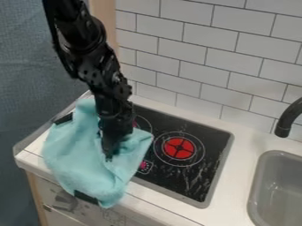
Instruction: Fold the cloth from top right to the middle
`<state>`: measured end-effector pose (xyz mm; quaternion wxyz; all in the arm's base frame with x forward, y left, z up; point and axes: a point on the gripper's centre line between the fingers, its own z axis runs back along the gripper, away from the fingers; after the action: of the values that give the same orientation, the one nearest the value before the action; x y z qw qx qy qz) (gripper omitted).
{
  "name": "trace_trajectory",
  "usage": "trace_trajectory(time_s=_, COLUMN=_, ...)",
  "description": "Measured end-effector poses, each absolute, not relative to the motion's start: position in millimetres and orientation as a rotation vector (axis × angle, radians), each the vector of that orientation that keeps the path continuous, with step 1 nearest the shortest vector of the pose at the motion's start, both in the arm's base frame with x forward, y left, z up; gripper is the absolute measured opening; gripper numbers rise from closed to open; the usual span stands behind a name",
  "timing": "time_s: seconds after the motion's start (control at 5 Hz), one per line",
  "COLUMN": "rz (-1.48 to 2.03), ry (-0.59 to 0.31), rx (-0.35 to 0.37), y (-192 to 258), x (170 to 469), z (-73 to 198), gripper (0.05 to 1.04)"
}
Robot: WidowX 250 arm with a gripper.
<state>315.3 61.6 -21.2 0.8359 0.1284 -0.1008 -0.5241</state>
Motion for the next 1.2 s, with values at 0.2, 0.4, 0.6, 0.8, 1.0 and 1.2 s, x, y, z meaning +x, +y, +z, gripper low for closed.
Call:
trace_trajectory(time_s=0.2, rz=-1.083, ry=-0.234, rx=0.269, y=59.6, x=316.4, z=-6.9, gripper=0.763)
trace_trajectory(time_s=0.4, rz=-1.09, ry=-0.281, rx=0.265, y=53.8, x=315.9, z=12.6, gripper=1.003)
trace_trajectory(time_s=0.6, rz=-1.097, ry=-0.284, rx=0.262, y=50.0, x=312.2, z=31.0, gripper=1.008)
trace_trajectory(time_s=0.8, rz=-1.092, ry=-0.331, rx=0.245, y=43.9, x=316.4, z=55.3, gripper=0.999)
trace_trajectory(time_s=1.0, rz=-1.095, ry=-0.352, rx=0.235, y=41.5, x=317.1, z=72.1, gripper=0.999)
trace_trajectory(time_s=1.2, rz=-1.08, ry=-0.281, rx=0.274, y=51.7, x=320.3, z=83.9, gripper=0.999)
